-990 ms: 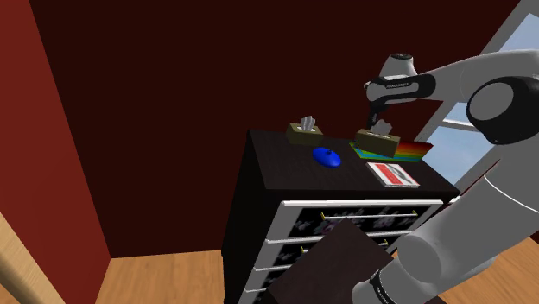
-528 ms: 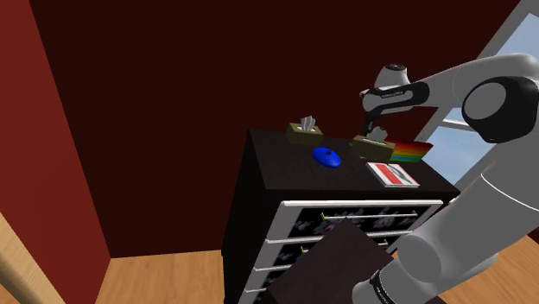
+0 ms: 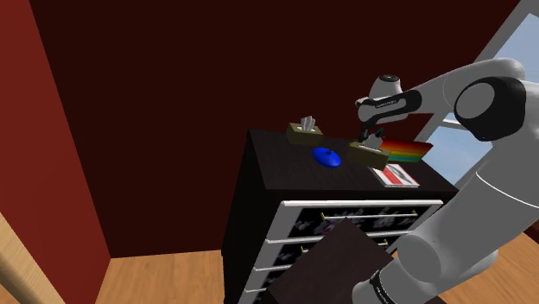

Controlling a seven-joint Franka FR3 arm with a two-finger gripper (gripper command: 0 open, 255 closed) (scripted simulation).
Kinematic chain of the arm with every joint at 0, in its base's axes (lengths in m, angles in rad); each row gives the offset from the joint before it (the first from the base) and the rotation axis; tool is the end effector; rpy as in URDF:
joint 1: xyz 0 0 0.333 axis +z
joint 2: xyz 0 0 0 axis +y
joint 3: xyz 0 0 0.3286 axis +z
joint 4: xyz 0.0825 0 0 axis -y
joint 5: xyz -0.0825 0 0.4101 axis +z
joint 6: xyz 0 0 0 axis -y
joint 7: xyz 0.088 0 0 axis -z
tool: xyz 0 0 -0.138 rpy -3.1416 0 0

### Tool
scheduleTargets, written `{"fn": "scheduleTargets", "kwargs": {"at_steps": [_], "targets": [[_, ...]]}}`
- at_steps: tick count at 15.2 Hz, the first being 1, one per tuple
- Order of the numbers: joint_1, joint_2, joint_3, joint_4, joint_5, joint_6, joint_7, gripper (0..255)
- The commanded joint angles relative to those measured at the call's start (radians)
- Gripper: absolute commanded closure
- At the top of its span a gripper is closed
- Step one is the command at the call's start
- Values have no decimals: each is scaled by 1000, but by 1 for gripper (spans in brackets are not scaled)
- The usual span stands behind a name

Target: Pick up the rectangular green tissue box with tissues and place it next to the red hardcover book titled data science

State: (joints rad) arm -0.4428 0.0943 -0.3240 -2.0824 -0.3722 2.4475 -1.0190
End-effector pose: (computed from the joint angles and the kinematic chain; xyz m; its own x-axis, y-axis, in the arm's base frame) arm 0.4425 -0.4336 0.3816 0.8743 0.4571 -0.1636 0.4843 -0.7977 0.3594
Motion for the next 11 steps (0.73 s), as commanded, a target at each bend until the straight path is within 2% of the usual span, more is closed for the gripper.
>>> {"fn": "scheduleTargets", "kwargs": {"at_steps": [1, 6, 11], "targets": [[-3, 18, -2, -10, -2, 28, 6, 255], [-6, 55, -5, -35, -12, 88, 27, 255], [-6, 58, -5, -37, -12, 92, 28, 255]]}}
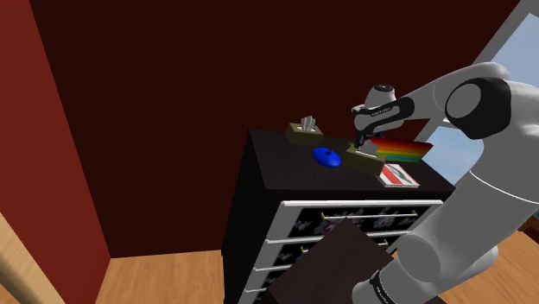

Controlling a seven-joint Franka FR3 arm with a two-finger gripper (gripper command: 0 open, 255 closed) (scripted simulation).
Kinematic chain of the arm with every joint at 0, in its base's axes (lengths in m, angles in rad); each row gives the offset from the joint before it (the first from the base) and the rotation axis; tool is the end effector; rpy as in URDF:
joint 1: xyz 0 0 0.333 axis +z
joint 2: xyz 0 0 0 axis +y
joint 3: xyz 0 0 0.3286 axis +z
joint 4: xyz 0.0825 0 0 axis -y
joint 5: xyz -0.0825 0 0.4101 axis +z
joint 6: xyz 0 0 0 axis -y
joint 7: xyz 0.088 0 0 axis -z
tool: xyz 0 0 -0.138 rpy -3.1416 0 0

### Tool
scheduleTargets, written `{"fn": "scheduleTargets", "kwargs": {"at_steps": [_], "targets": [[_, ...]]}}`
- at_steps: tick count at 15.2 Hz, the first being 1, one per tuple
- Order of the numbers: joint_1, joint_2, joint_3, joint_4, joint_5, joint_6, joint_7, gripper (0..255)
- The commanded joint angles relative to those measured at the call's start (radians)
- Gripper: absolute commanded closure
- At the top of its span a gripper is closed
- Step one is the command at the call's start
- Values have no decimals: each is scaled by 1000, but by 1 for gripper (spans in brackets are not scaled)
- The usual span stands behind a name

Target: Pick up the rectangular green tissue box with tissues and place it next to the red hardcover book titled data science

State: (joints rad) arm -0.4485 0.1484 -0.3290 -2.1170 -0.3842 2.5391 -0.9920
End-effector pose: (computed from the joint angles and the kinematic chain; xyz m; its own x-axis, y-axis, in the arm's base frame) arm 0.4424 -0.4348 0.3429 0.8746 0.4573 -0.1611 0.4833 -0.7963 0.3637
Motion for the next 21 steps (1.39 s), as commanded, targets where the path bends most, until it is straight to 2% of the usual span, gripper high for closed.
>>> {"fn": "scheduleTargets", "kwargs": {"at_steps": [1, 3, 4, 9, 13, 21], "targets": [[0, 4, 0, -2, 0, 1, 1, 255], [0, 4, 0, -2, 0, 1, 1, 255], [0, 5, 0, -1, 0, 1, 1, 0], [0, 4, 0, -2, 0, 1, 1, 0], [25, -102, 12, -3, -15, -109, 11, 0], [24, -102, 12, -3, -15, -109, 11, 0]]}}
